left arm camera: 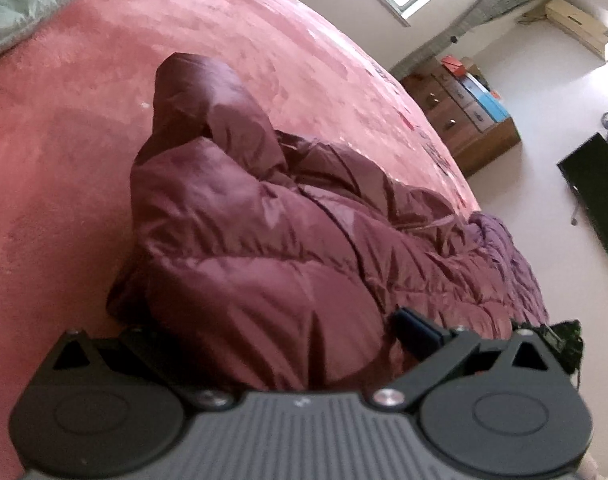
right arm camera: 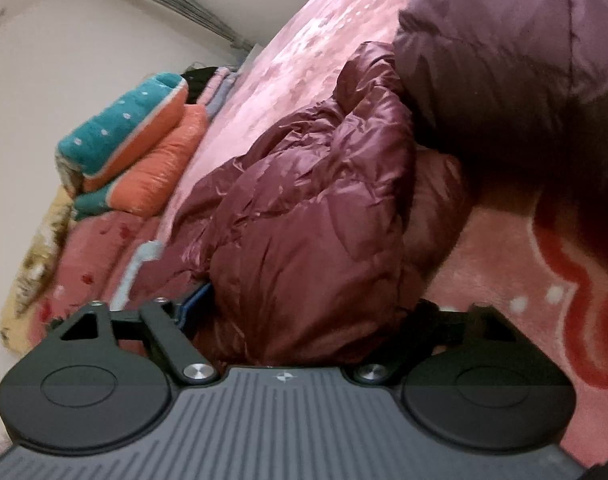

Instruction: Fold large clothes

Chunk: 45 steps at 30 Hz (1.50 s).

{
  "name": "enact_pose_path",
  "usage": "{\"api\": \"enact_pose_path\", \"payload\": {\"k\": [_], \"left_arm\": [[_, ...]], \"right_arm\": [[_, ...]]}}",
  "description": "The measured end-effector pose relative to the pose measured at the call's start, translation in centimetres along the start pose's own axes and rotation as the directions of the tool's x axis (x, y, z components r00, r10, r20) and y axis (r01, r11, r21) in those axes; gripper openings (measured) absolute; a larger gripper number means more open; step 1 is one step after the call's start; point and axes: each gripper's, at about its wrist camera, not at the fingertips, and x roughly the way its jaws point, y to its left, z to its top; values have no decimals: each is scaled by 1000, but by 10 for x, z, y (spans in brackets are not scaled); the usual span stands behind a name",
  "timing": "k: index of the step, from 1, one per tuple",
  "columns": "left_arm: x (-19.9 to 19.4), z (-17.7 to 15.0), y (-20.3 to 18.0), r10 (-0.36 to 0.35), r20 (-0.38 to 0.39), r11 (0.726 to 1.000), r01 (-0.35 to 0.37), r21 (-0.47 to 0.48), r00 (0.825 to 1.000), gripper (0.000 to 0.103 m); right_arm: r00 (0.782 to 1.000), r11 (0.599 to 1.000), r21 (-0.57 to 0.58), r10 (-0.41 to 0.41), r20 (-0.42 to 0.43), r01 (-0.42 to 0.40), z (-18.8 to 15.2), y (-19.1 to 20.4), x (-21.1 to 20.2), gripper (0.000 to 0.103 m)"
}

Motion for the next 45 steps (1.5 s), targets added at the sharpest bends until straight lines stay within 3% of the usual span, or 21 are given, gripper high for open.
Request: {"api": "enact_pose_path", "payload": {"k": [5,11,18,26,29,32,38,40,45], "left_arm": [[-11,-3,-13,35,38,999,-35,1,999,70],[-29,-7,-31,78,103,997,-80,21,992,48],[-54,-3,-60,88,182,995,-94,26,979,35],[-71,19,-124,31,247,991,-62,120,969,28],[-68,31,-159,-19,264,984,-28,174,964,28],[-59,46,-198,-83,271,971,18,237,959,28],[-13,70,-278,-223,228,932,139,334,948,28],[10,74,-305,-265,194,913,181,364,945,28],[88,72,-369,-353,70,861,294,416,933,28]], "right_arm": [[996,993,-78,-82,40,85,-6,24,-4,74],[975,953,-220,-186,124,210,-20,64,-13,58],[926,874,-338,-268,265,350,-42,110,-22,43],[852,835,-356,-226,472,419,-46,145,-62,38],[804,830,-332,-212,556,449,-42,151,-90,37],[741,822,-293,-211,638,487,-36,152,-122,37],[563,801,-145,-268,782,581,-22,133,-196,37],[495,795,-68,-306,813,602,-17,119,-223,37],[349,790,152,-423,836,594,-6,78,-294,37]]}}
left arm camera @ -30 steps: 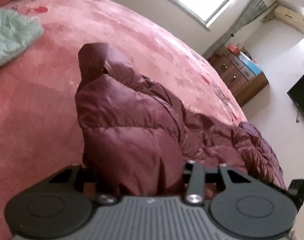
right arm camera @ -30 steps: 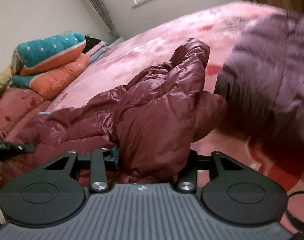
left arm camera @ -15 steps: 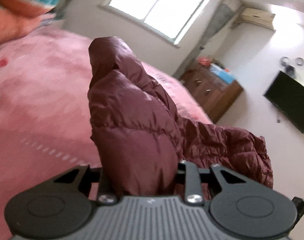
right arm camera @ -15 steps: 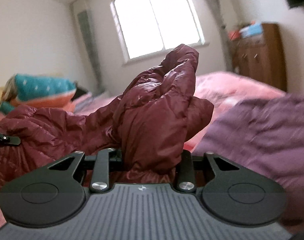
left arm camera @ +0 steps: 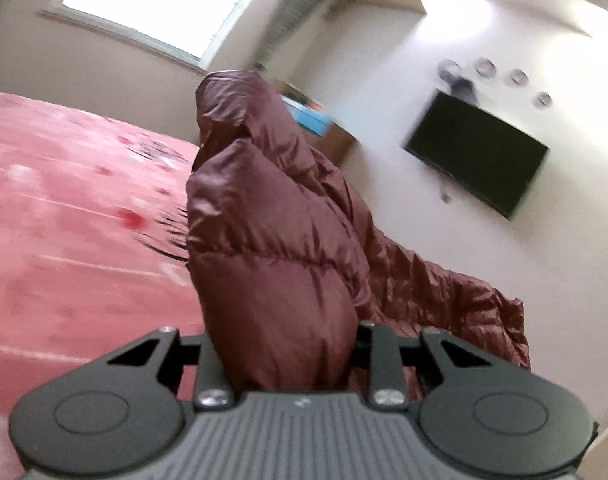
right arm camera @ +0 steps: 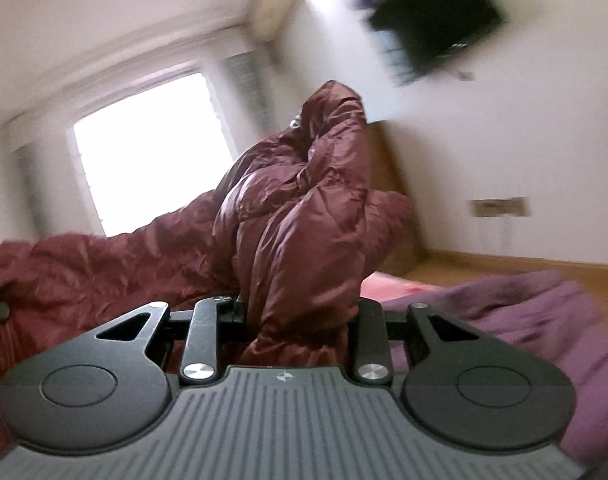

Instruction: Fold large clothes

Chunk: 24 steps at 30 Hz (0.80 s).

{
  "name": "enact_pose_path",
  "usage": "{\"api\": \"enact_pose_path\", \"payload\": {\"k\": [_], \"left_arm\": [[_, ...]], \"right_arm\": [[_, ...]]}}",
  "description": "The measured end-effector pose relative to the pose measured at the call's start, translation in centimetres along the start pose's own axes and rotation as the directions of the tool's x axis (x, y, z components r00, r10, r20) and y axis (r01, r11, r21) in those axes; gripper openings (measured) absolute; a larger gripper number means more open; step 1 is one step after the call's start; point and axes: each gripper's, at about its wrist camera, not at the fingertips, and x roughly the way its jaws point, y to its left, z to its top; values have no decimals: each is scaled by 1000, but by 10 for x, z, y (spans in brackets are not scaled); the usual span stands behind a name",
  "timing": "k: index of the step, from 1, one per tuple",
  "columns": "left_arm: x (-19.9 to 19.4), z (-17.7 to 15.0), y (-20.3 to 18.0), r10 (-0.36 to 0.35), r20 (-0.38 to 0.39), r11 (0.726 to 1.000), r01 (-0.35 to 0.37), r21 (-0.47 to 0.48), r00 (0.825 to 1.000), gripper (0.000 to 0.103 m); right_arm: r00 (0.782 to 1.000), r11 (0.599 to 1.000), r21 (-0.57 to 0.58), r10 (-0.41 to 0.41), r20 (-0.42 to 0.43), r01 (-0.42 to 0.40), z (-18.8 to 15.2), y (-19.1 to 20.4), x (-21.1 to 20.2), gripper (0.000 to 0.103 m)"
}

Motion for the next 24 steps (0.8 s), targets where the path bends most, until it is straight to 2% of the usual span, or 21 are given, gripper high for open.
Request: {"api": "enact_pose_path", "payload": {"k": [2,6,11,14,15,17,19,24], "left_arm": [[40,-4,-6,-39,-43,999,38,-6,998,28],[101,-20,-6,-64,-109,997,59,-47,992,28],[162,-40,-4,-13,-157,998,3,-60,988,32],[184,-48,4,26,-171,997,-38,-66,985,39],[194,-47,0,36,-174,996,-49,-68,984,41],[200,-54,9,62,-184,995,-75,-67,981,52],[202,-62,18,82,-192,994,-95,-60,978,60],[211,-79,26,93,-189,993,-104,-50,978,79]], "right_arm": [[998,997,47,-67,9,66,13,-26,-1,37],[979,976,78,-202,6,201,26,-64,4,37],[935,932,67,-352,-46,355,11,-84,20,41],[902,904,29,-424,-78,427,-3,-90,34,50],[895,897,12,-439,-81,442,-8,-91,39,58],[875,878,-32,-478,-81,477,-19,-69,48,68],[860,864,-67,-504,-85,500,-21,-71,59,76],[842,847,-90,-531,-99,524,-28,-70,101,91]]}}
